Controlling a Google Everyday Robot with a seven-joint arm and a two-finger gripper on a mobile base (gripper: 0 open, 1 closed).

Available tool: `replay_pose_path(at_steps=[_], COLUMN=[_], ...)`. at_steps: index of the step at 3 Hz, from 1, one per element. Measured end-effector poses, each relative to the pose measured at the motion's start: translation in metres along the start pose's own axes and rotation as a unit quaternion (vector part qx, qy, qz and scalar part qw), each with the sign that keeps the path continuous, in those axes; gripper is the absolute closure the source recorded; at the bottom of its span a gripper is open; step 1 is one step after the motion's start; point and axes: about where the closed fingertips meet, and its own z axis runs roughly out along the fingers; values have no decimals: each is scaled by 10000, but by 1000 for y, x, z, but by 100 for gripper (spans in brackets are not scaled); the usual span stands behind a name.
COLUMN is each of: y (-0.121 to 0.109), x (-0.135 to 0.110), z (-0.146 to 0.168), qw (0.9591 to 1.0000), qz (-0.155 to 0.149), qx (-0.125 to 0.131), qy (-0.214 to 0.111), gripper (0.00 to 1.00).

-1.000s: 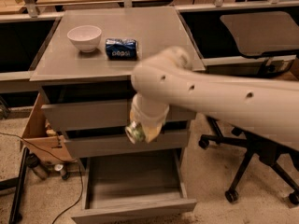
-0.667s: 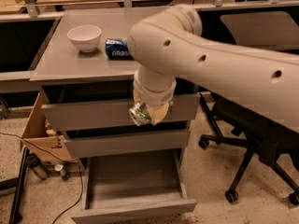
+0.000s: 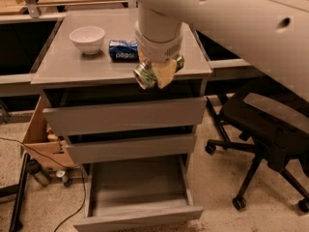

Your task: Pick green can from bottom drawer and place on counter

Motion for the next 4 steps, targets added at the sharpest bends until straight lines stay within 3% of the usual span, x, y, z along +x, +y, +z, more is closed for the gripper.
replay_pose_path(at_steps=[1,2,4], y=[-42,-98,-168], x=[12,19,30], z=[-1,23,94], qw=[9994,9964,9884], qz=[55,227,344], qx=[324,791,1466], qy=[94,187,179], gripper=[100,100,100])
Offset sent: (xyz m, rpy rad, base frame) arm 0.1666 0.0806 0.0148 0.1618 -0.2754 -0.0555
